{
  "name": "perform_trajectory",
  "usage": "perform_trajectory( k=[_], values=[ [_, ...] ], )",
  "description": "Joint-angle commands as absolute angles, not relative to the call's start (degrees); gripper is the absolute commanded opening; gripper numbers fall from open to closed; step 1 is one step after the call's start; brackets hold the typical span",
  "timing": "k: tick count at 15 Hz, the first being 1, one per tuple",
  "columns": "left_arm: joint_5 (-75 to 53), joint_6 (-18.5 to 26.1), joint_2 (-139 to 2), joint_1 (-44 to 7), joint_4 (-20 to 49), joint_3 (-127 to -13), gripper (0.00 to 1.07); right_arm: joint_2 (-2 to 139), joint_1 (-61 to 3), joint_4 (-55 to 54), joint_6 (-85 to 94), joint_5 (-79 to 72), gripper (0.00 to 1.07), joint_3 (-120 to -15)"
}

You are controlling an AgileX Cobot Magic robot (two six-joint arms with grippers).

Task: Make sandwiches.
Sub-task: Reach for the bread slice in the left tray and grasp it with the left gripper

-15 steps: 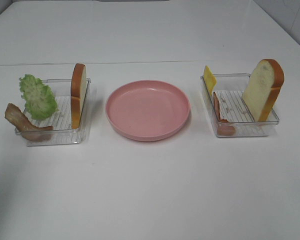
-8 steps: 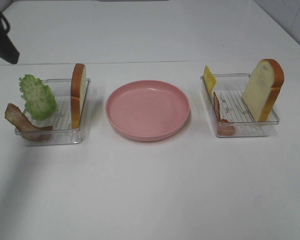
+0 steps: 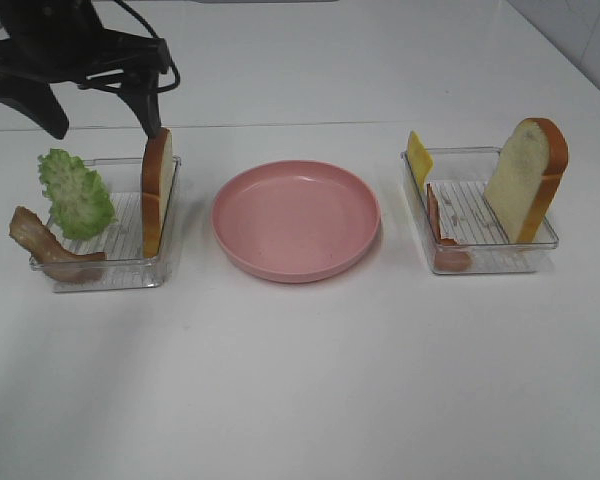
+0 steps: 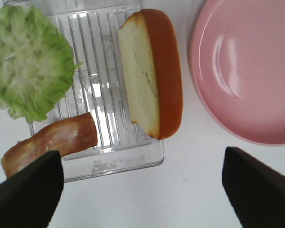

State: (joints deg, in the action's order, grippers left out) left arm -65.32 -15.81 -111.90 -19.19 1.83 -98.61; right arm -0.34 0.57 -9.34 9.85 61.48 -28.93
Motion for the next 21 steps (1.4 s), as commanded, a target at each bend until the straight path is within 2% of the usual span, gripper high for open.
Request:
perform_trajectory(
  k=[1,4,8,11,13,17,18,21],
  values=[
    [-68.2,-18.2,-117.9,-21.6,0.0,-104.7,0.86,-1.1,1.0,-9.7,10.4,61.0,0.74,-28.8],
    [-68.5,-18.3,-126.3,-22.6,-1.7,-112.5,0.86,-1.1,1.0,-9.7,10.4,61.0,0.74,-28.8],
    [-68.2,-18.3,-129.7,-22.4,-3.2,-113.6,0.83,-1.1,1.0,-9.7,10.4,61.0,0.74,-28.8],
    [-66.9,-18.5,-129.9,-22.4,-4.5,-113.6,0.66,-1.1,1.0,-9.7,10.4,61.0,0.74,-28.8],
    [-66.5,-18.5,-129.9,-22.4,-4.8,-113.6,0.43,-1.1,1.0,-9.7,10.4,61.0,0.74,-28.8],
    [-66.7,-18.5,-129.9,-22.4,-4.8,-113.6,0.04,-1.1,1.0,-9.7,10.4,61.0,0.74,-28.8],
    [-67.1,-18.5,-129.8,-22.4,-4.8,-113.6,0.0,-1.1,1.0,-9.7,10.4,61.0,0.74,-28.8],
    [-71.3,-18.5,-128.3,-22.4,-4.5,-114.1,0.0,-1.1,1.0,-9.7,10.4,61.0,0.74,-28.8]
  ],
)
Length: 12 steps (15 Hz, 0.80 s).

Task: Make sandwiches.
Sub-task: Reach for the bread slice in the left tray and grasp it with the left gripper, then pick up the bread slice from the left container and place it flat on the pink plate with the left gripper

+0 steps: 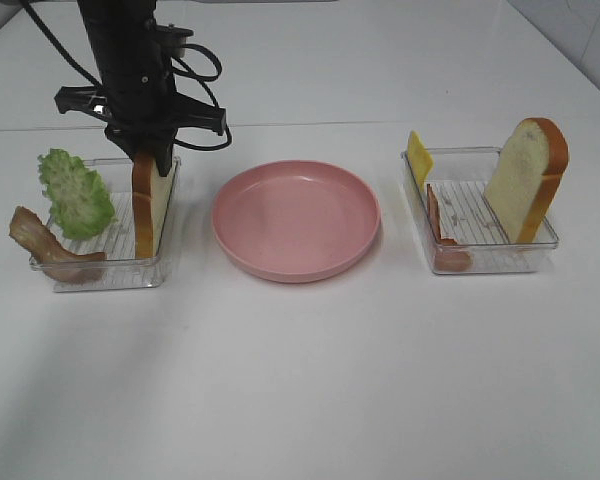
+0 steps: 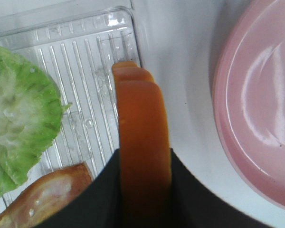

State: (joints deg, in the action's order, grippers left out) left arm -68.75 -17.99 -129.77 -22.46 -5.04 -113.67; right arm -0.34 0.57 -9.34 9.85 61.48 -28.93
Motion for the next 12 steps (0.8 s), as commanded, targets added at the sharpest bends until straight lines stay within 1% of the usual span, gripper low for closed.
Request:
perform_trajectory(
  k=[1,4,5,7,8,10,11,12],
  values=[
    [-72.8,-18.4,-127.2,-22.4,-4.5,-114.8,0.0,-1.1,1.0,-9.7,10.4,61.0,0.74,-28.8],
    [-73.8,-18.3,-122.3,-22.4,-3.1,-116.0,0.0,-1.1,1.0,-9.7,10.4,61.0,0.74,-28.8],
    [-73.2,-18.0,-120.1,-22.4,-1.1,-116.0,0.0,-1.1,1.0,-9.7,10.4,61.0,0.74,-28.8],
    [-71.2,-14.2,-116.7,-22.4,4.7,-116.0,0.0,-1.1,1.0,-9.7,10.4,61.0,0.74,-28.8],
    [-69.4,-11.9,-115.9,-22.4,9.1,-116.0,0.0,-1.1,1.0,-9.7,10.4,61.0,0.74,-28.8],
    [-65.2,-5.8,-116.4,-22.4,18.8,-116.0,0.0,-1.1,1.0,-9.7,10.4,61.0,0.74,-28.8],
    [-64.0,-3.2,-117.2,-22.4,22.8,-115.9,0.0,-1.1,1.0,-9.7,10.4,61.0,0.74,-28.8],
    [-63.4,-1.5,-117.9,-22.4,25.0,-115.9,0.0,-1.1,1.0,-9.7,10.4,61.0,0.74,-28.8]
  ],
)
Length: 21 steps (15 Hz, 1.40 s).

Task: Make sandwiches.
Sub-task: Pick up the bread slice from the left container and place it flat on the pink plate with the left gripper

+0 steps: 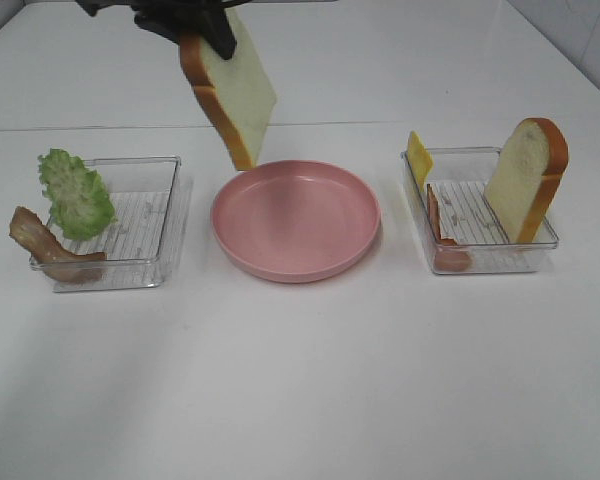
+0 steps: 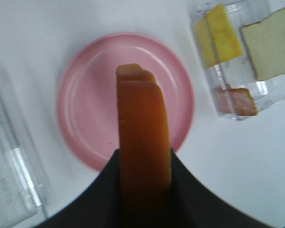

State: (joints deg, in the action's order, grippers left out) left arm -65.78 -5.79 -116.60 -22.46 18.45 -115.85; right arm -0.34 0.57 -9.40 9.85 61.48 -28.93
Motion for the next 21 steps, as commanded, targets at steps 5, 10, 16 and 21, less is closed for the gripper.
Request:
perform_trajectory(
  k=[5,10,16,21],
  values=[
    [-62.0,7.1,-126.7,-22.4,39.6,-115.9,0.0,-1.1,1.0,-9.7,10.4,61.0,0.74,-28.8],
    [-59.2,9.3,-135.2,-22.4,47.3,-115.9,0.0,-1.1,1.0,-9.7,10.4,61.0,0.74,-28.8],
    [-51.2,8.6,-136.8,-22.4,46.8,-115.9,0.0,-1.1,1.0,-9.7,10.4,61.0,0.74,-28.8],
    [-51.8,7.0,-138.1,-22.4,46.8,-115.9,0.0,-1.1,1.0,-9.7,10.4,61.0,0.74,-28.8]
  ],
)
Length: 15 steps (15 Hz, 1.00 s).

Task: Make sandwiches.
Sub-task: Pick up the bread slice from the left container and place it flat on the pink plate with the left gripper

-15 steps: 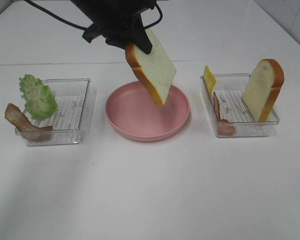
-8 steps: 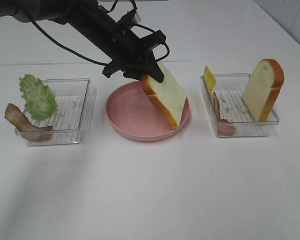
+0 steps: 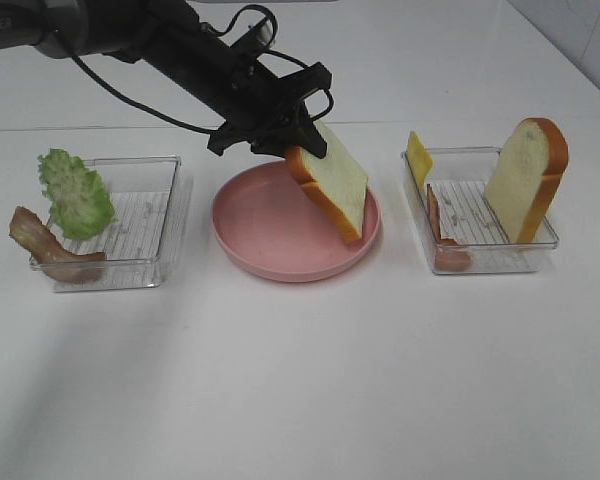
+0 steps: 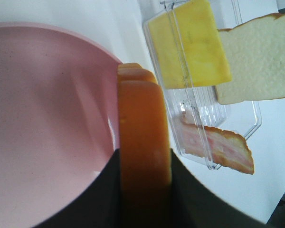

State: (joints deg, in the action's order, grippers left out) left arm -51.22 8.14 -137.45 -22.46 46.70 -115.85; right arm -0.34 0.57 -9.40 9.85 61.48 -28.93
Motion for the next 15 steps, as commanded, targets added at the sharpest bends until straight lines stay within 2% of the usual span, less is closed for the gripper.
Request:
perform_trajectory(
  k=[1,3,4,5,6,8,9,10,14,15],
  values=[
    [-51.8,6.1,-138.5,-22.4,46.5,-115.9,0.0,-1.1,1.0,-9.7,10.4,61.0,0.74,-28.8],
    [-51.8,4.0,-139.2,-22.4,45.5,-115.9,0.0,-1.1,1.0,-9.7,10.4,61.0,0.74,-28.8],
    [-51.9,3.3,-139.2,-22.4,44.6,-115.9,0.03,-1.1,1.0,-9.7,10.4,61.0,0.74,-28.8],
    [-52.3,2.1,-139.1,-22.4,43.4,-115.9,0.11,-1.1,1.0,-9.7,10.4,61.0,0.74,-28.8],
    [-53.0,1.8,-139.1,-22.4,42.6,-115.9,0.26,-1.1,1.0,-9.7,10.4,61.0,0.74,-28.8],
    [-55.2,1.8,-139.1,-22.4,41.9,-115.9,0.62,-1.1,1.0,-9.7,10.4,61.0,0.74,-28.8],
    [-56.2,1.9,-139.1,-22.4,41.9,-115.9,0.75,-1.1,1.0,-9.7,10.4,61.0,0.74,-28.8],
    [-57.2,2.3,-139.1,-22.4,41.5,-116.2,0.83,-1.1,1.0,-9.7,10.4,61.0,0.74,-28.8],
    [-62.1,2.1,-139.1,-22.4,32.7,-122.2,0.83,-1.1,1.0,-9.7,10.4,61.0,0.74,-28.8],
    [-65.5,0.9,-139.1,-22.4,27.6,-126.6,0.83,-1.1,1.0,-9.7,10.4,61.0,0.74,-28.8]
  ],
)
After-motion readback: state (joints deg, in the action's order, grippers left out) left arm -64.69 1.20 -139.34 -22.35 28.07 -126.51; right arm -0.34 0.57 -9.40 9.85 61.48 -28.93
